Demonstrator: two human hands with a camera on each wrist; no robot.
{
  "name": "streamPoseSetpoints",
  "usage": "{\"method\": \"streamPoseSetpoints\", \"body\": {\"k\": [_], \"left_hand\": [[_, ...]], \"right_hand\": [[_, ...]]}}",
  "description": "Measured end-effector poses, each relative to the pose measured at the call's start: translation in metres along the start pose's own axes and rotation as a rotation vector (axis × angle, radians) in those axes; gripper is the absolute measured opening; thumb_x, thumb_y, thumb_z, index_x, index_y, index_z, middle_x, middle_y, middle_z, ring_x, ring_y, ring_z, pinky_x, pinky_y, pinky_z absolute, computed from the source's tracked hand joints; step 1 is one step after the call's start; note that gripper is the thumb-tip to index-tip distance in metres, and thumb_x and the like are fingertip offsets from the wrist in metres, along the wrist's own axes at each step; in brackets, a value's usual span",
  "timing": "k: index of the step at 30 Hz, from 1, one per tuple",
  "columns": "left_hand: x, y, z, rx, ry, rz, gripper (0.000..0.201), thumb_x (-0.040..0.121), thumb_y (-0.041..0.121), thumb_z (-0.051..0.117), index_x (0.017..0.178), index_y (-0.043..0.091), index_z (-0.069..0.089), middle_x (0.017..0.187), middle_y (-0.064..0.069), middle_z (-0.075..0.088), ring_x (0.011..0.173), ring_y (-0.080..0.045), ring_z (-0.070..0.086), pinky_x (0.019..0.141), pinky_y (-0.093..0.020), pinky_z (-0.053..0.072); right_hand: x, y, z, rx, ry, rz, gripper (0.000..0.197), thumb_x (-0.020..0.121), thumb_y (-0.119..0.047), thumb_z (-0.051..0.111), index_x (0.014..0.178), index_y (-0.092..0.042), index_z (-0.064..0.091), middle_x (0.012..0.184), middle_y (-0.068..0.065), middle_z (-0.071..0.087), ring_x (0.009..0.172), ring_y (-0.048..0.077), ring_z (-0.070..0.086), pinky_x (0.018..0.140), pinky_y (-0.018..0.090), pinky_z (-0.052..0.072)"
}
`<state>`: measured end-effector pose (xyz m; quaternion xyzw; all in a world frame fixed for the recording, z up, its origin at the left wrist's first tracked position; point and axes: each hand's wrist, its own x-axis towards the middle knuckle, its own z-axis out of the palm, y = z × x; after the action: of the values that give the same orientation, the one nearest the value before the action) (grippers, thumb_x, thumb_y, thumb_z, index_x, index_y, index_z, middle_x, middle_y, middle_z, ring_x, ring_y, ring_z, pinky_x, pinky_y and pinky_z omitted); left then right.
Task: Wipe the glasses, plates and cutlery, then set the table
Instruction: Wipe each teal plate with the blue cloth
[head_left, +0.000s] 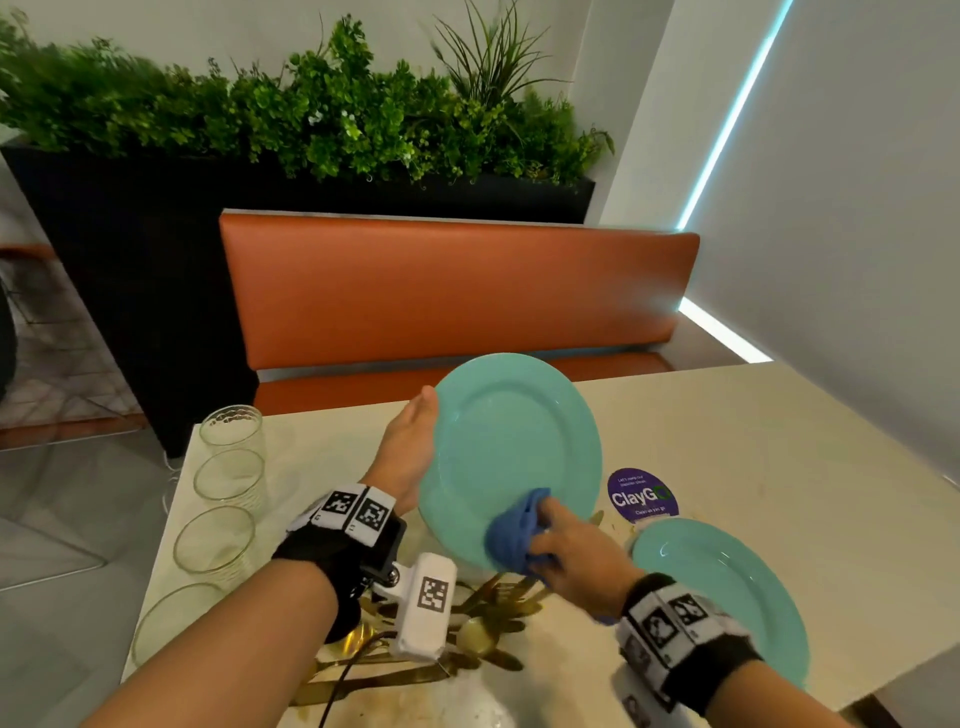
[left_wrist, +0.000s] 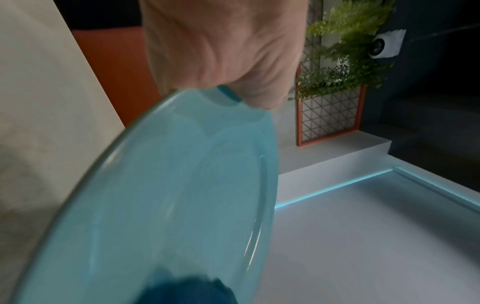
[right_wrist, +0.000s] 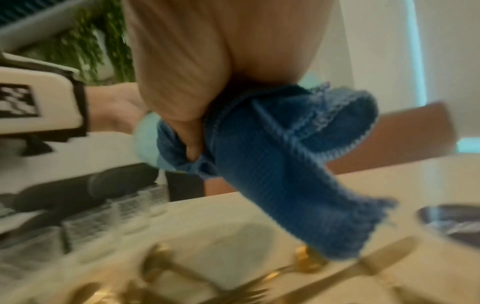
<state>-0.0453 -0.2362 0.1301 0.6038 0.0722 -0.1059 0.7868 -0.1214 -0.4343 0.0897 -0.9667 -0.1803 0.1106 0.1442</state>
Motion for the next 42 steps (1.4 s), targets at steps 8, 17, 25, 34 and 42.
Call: {"method": "streamPoseSetpoints", "body": {"k": [8,17,25,34,42], "left_hand": [[-0.012,-0.024,0.018,0.135,-0.101,0.023,0.043,0.101,0.039,0.029,0.128,0.015,0.052,0.124,-0.001,0.061,0.110,-0.015,0.060,0.096,-0.032,0.047],[0.008,-0.052,0.094,0.047,-0.063,-0.124,0.041,0.101,0.045,0.025,0.125,0.024,0.050,0.113,-0.006,0.064,0.095,-0.021,0.063,0.075,-0.031,0.051],[0.005,-0.060,0.107,0.107,-0.178,-0.132,0.038,0.101,0.044,0.025,0.119,0.026,0.054,0.110,0.002,0.065,0.097,-0.014,0.064,0.077,-0.030,0.054],[0.019,-0.077,0.152,0.059,-0.138,-0.182,0.037,0.100,0.046,0.030,0.110,0.022,0.057,0.118,-0.008,0.065,0.105,-0.026,0.063,0.095,-0.043,0.049],[0.022,-0.108,0.185,0.176,-0.094,-0.244,0.054,0.095,0.058,0.029,0.129,0.024,0.053,0.127,-0.004,0.060,0.110,-0.027,0.060,0.098,-0.047,0.048]], "right_hand": [[0.048,0.007,-0.041,0.094,0.566,0.346,0.029,0.094,-0.016,0.048,0.118,-0.003,0.057,0.127,0.022,0.038,0.093,0.038,0.055,0.081,0.036,0.046],[-0.038,0.064,0.021,0.119,0.092,0.013,0.020,0.084,-0.023,0.054,0.092,-0.015,0.070,0.112,0.017,0.051,0.093,0.034,0.057,0.072,0.034,0.046],[-0.025,0.111,-0.022,0.100,0.487,0.474,0.024,0.091,-0.012,0.052,0.111,-0.003,0.063,0.123,0.022,0.043,0.102,0.038,0.053,0.083,0.038,0.044],[-0.061,0.097,0.010,0.189,0.098,0.122,0.007,0.081,-0.018,0.057,0.080,-0.018,0.064,0.103,0.017,0.050,0.080,0.030,0.053,0.066,0.032,0.038],[-0.110,0.192,-0.037,0.023,0.335,0.620,0.024,0.085,-0.013,0.058,0.107,-0.015,0.069,0.125,0.016,0.052,0.106,0.035,0.057,0.084,0.034,0.046]]}}
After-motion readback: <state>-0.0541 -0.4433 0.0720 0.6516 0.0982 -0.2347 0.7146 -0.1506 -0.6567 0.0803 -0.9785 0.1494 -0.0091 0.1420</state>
